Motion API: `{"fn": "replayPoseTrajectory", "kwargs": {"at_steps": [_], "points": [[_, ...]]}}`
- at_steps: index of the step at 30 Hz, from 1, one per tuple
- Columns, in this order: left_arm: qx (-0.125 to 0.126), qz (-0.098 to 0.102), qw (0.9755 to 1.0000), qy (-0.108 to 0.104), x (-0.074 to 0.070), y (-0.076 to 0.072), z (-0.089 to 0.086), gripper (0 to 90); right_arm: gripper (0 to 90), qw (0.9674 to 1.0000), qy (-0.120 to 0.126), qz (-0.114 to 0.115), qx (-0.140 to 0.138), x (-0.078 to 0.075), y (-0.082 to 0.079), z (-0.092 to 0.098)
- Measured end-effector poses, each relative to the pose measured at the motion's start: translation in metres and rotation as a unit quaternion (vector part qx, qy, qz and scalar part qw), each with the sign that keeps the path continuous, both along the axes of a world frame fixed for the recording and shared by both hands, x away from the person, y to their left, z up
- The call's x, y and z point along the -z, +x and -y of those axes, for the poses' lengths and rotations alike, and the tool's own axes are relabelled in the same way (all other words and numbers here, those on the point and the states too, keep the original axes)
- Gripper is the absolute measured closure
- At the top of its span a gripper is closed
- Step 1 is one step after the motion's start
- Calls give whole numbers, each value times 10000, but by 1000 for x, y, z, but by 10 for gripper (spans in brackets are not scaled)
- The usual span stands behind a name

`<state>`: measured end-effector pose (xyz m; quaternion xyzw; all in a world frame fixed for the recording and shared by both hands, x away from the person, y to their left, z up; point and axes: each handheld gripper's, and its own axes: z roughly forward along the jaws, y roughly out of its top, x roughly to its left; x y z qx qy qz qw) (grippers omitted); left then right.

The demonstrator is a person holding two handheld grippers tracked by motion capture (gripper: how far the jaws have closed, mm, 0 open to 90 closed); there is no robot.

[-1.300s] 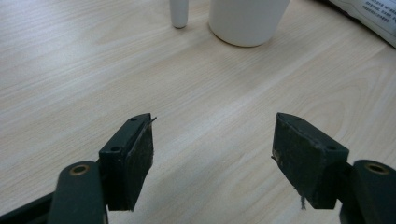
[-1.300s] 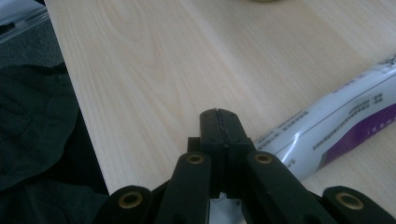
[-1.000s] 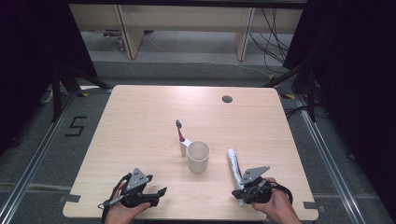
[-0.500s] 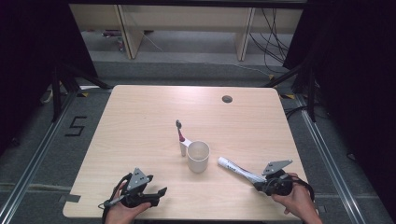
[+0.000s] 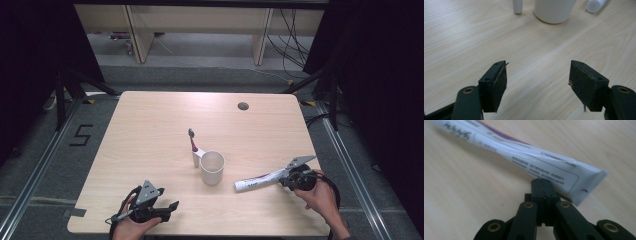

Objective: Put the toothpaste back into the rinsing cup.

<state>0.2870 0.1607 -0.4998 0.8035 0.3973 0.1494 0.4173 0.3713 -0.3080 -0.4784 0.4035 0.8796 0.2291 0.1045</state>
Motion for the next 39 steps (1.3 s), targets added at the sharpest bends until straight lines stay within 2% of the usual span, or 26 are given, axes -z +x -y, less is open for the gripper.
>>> {"fn": "replayPoseTrajectory", "kwargs": {"at_steps": [1, 3, 4, 5, 9, 10, 11, 13, 15, 18, 21, 23, 24, 26, 29, 30, 32, 33, 34, 35, 36, 37, 39], "points": [[6, 11, 10000, 86, 0, 0, -1, 306, 900, 9999, -78, 127, -66, 0, 10, 2], [29, 16, 10000, 30, 0, -1, -1, 307, 900, 9997, -89, 199, -72, 2, 15, 2], [13, 20, 10000, 28, 0, -1, 0, 309, 900, 9999, -48, 36, 96, 1, 18, 1], [7, 9, 10000, 78, -1, 0, -1, 309, 900, 9999, -86, 87, 119, 2, 25, -2], [29, 13, 10000, 85, 0, 0, -1, 311, 900, 9998, -83, 141, 139, 2, 34, -7], [44, 15, 9999, 97, 0, 0, -1, 310, 900, 9997, -73, 212, 116, 2, 39, -9], [63, 5, 10000, 56, -1, 0, 0, 310, 900, 9997, -4, 112, 238, 1, 39, -13], [16, 4, 10000, 58, -1, -1, 0, 310, 900, 9994, -58, 334, 109, 0, 51, -18], [18, 25, 10000, 50, 0, -1, 0, 310, 900, 9994, -19, 295, 178, -2, 53, -22], [30, 7, 10000, 91, -1, 0, -1, 310, 900, 9993, -69, 376, 41, -4, 61, -31], [16, 11, 10000, -33, -1, -1, 1, 311, 900, 9995, -63, 297, 37, -6, 69, -43], [7, 10, 10000, -37, -1, -1, 1, 311, 900, 9994, -87, 329, 8, -5, 71, -45], [64, 1, 10000, 55, -1, -1, 0, 311, 900, 9999, -15, 85, 127, -6, 73, -53], [67, 1, 10000, 52, -1, -1, -1, 311, 900, 9998, -81, 129, 143, -6, 75, -56], [52, 5, 10000, 35, -1, -1, -1, 311, 885, 9998, -47, 81, 171, -6, 76, -60], [54, 21, 10000, 58, -1, -1, -1, 311, 842, 9998, -46, 76, 155, -7, 76, -60], [33, 19, 10000, -24, -1, -1, -1, 311, 799, 9997, -30, 109, 209, -10, 74, -59], [33, 19, 10000, -24, -1, -1, -1, 310, 775, 9997, 42, 77, 241, -12, 72, -58], [-1, 10, 10000, -34, -1, -1, 0, 310, 775, 9997, 42, 77, 241, -12, 72, -58], [5, 25, 10000, -55, 0, -1, 0, 310, 740, 9993, 87, 49, 364, -14, 70, -57], [52, 22, 10000, 28, -1, -1, -1, 310, 694, 9991, 195, 95, 375, -19, 68, -53], [66, 20, 10000, 43, -1, -1, -1, 310, 666, 9986, 331, 18, 419, -20, 66, -54], [51, 1, 10000, 44, -1, -1, 0, 310, 649, 9986, 373, 81, 360, -22, 66, -52]]}}
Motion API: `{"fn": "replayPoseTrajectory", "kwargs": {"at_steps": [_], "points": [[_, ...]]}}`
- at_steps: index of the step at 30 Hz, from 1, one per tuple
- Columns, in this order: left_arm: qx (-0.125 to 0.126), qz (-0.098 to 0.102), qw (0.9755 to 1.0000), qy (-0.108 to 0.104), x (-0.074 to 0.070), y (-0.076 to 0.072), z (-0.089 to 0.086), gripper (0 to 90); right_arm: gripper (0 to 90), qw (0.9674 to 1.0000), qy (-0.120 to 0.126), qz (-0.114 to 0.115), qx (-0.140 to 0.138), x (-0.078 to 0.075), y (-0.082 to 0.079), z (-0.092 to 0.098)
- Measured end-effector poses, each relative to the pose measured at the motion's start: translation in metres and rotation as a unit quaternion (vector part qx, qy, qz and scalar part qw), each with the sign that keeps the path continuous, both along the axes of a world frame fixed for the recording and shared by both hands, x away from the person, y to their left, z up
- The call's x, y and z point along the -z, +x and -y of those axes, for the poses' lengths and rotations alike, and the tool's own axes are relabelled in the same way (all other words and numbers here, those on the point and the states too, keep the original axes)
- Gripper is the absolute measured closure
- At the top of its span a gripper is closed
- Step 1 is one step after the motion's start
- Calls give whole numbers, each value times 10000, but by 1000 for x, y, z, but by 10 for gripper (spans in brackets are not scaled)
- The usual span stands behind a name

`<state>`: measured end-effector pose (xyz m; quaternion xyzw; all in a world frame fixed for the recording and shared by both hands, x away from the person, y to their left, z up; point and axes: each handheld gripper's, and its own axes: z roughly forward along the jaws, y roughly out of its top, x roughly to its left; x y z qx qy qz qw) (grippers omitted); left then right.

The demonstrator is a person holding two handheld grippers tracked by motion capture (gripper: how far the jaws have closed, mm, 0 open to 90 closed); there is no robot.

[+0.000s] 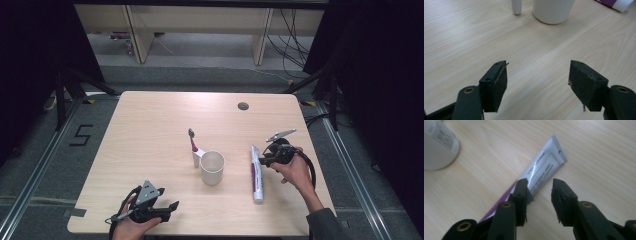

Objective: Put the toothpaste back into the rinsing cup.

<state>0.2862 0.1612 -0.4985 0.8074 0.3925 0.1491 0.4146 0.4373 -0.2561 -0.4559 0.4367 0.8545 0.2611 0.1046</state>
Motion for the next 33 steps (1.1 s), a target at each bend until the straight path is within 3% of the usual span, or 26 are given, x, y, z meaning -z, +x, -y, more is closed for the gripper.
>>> {"fn": "replayPoseTrajectory", "kwargs": {"at_steps": [1, 3, 4, 5, 7, 11, 17, 18, 19, 20, 21, 22, 26, 27, 28, 31, 33], "points": [[5, -4, 10000, -4, 0, 0, 0, 309, 631, 9999, 128, -77, 45, -2, -3, -1], [-7, -6, 10000, 10, 0, 0, 0, 309, 538, 9999, 142, -35, 52, -5, -5, -2], [-11, -6, 10000, 18, 0, 0, 0, 309, 514, 9996, 199, -134, 127, -6, -8, -4], [10, -8, 10000, 12, 0, 0, 0, 309, 489, 9998, 171, -80, 61, -5, -8, -5], [16, -5, 10000, 11, 0, 0, -1, 309, 450, 9994, 161, -271, 163, -5, -11, -11], [8, 1, 10000, -6, 0, 0, 0, 309, 421, 9994, 57, -332, 82, 0, -11, -16], [28, -4, 10000, -15, 0, 0, 0, 309, 430, 9986, -82, -517, 101, 7, -10, -25], [-27, 0, 10000, -95, 1, 0, 1, 309, 432, 9978, -167, -631, 110, 10, -10, -28], [-18, 6, 9999, -108, 1, -1, 2, 308, 426, 9981, -246, -571, 7, 12, -7, -27], [-18, 0, 9999, -114, 1, -1, 2, 308, 435, 9971, -300, -695, 122, 13, -8, -30], [-27, 3, 9999, -116, 1, -1, 2, 309, 430, 9974, -387, -609, 23, 14, -6, -29], [-13, -3, 10000, -84, 1, -1, 2, 308, 433, 9971, -388, -636, 146, 15, -6, -31], [8, -3, 10000, -96, 1, -1, 2, 308, 436, 9964, -376, -762, 1, 14, -3, -30], [-10, -6, 10000, -98, 1, -1, 2, 308, 446, 9959, -421, -793, 88, 14, -4, -32], [-3, -4, 10000, -71, 0, -1, 2, 308, 483, 9954, -464, -831, -82, 14, 0, -32], [-43, 19, 9999, -145, 1, -2, 3, 308, 553, 9941, -377, -1016, -89, 12, -1, -32], [-17, 14, 9999, -145, 1, -1, 3, 308, 598, 9939, -443, -989, -206, 12, 0, -30]]}}
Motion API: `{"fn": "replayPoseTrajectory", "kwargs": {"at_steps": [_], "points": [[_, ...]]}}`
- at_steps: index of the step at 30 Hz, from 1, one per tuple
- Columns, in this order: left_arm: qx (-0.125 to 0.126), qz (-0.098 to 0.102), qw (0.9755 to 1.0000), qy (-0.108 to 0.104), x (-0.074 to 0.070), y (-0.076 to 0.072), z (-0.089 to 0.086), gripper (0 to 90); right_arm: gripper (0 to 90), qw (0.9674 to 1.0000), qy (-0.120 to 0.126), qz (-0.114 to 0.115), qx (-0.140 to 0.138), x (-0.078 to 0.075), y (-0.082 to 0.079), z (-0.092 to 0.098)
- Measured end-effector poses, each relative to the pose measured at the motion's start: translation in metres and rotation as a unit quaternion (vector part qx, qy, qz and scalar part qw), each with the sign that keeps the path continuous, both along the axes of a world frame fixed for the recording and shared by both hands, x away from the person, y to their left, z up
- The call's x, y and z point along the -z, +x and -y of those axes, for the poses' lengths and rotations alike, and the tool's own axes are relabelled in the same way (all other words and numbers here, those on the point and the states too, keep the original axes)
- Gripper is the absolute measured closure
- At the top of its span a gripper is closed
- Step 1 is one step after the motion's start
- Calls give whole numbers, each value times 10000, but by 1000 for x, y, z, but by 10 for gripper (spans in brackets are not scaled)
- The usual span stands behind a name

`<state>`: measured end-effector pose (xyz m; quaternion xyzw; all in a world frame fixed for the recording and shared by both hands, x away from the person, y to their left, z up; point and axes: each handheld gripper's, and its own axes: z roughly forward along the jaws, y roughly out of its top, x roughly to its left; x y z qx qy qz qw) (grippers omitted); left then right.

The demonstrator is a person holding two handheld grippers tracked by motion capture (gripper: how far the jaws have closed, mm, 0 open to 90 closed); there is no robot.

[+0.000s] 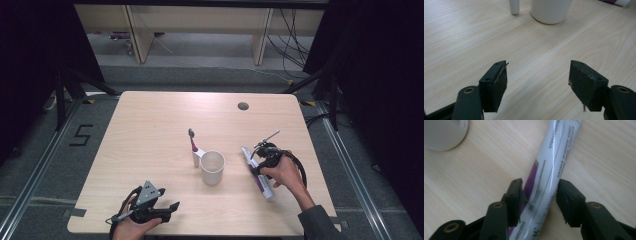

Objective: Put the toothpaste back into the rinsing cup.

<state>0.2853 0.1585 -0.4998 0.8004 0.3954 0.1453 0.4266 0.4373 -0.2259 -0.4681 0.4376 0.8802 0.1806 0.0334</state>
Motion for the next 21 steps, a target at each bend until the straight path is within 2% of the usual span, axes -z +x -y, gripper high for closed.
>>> {"fn": "replayPoseTrajectory", "kwargs": {"at_steps": [1, 4, 7, 8, 9, 10, 13, 14, 16, 17, 18, 21], "points": [[58, -24, 9999, 143, -1, 1, -2, 308, 598, 10000, 0, 0, 0, 0, 0, 0], [58, 18, 9999, 153, 0, 0, -1, 308, 633, 9997, -144, -85, -197, 2, 1, 1], [55, 9, 9999, 158, 0, 0, -1, 309, 693, 9994, -213, -160, -223, -1, -1, -1], [55, 9, 9999, 158, 0, 0, -1, 309, 721, 9992, -164, -202, -312, -2, -1, -1], [11, 0, 10000, 3, 1, 0, 1, 309, 732, 9987, -177, -241, -404, -4, -1, -2], [85, -11, 9999, 140, 0, 0, -1, 309, 732, 9987, -177, -241, -404, -4, -1, -2], [66, -16, 9999, 142, -1, 0, -1, 309, 743, 9967, -452, -356, -570, -2, -2, -6], [12, 2, 10000, 8, 0, -1, 1, 309, 743, 9967, -452, -356, -570, -2, -2, -6], [4, -7, 10000, 21, 0, 0, 1, 309, 746, 9957, -524, -415, -636, -1, -1, -8], [72, -20, 9999, 143, -1, 0, -1, 309, 746, 9951, -577, -406, -692, 0, -1, -9], [75, -25, 9998, 155, 0, 0, -1, 309, 746, 9947, -590, -403, -741, 0, 0, -9], [32, -23, 10000, 85, 0, 0, 1, 309, 746, 9937, -649, -459, -796, 0, 1, -11]]}}
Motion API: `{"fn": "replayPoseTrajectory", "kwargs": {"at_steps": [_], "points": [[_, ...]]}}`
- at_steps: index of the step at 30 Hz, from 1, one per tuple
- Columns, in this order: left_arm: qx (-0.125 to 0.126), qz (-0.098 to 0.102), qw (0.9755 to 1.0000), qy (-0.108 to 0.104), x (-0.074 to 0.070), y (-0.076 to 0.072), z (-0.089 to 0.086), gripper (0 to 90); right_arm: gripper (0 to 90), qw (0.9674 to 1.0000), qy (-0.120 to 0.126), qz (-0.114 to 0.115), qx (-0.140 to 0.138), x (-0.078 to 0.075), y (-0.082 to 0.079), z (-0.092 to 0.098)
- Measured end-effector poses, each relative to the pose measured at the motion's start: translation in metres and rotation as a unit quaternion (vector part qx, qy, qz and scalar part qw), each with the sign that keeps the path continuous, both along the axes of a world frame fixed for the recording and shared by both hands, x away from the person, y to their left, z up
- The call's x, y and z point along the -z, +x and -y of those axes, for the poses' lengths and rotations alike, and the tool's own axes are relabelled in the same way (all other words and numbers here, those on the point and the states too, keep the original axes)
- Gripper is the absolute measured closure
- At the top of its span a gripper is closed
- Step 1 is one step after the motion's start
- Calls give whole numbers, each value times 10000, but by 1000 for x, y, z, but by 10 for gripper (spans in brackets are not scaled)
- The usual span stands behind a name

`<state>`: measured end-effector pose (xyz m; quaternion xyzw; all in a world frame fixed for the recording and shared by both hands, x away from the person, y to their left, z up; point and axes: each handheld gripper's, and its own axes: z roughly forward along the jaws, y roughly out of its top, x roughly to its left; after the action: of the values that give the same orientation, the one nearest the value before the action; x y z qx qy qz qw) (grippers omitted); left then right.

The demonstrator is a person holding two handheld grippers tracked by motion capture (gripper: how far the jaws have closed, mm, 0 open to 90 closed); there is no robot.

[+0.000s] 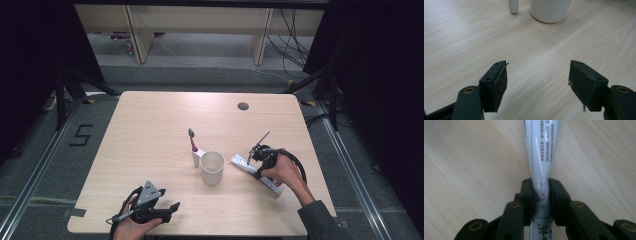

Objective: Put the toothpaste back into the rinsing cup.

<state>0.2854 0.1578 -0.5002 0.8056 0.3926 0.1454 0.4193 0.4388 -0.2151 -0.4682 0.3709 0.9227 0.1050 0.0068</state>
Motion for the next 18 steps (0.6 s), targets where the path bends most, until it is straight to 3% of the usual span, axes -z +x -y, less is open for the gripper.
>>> {"fn": "replayPoseTrajectory", "kwargs": {"at_steps": [4, 6, 8, 11, 17, 18], "points": [[69, -14, 10000, 49, 0, 0, -1, 309, 746, 9999, -61, -31, -87, 1, 2, -1], [6, -19, 10000, -10, 0, 0, 0, 310, 746, 9998, -129, -146, 45, 0, 1, -3], [59, -14, 10000, 44, 1, 0, -1, 310, 746, 9998, -136, -82, -148, 2, 3, -3], [6, -15, 10000, -27, 1, 0, 0, 311, 746, 9997, -202, -98, -90, 1, 2, -4], [41, -6, 9999, 108, 1, 1, 0, 310, 745, 9989, -382, -139, -230, 2, 5, -7], [41, -6, 9999, 108, 1, 1, 0, 310, 745, 9988, -430, -212, -33, 1, 2, -10]]}}
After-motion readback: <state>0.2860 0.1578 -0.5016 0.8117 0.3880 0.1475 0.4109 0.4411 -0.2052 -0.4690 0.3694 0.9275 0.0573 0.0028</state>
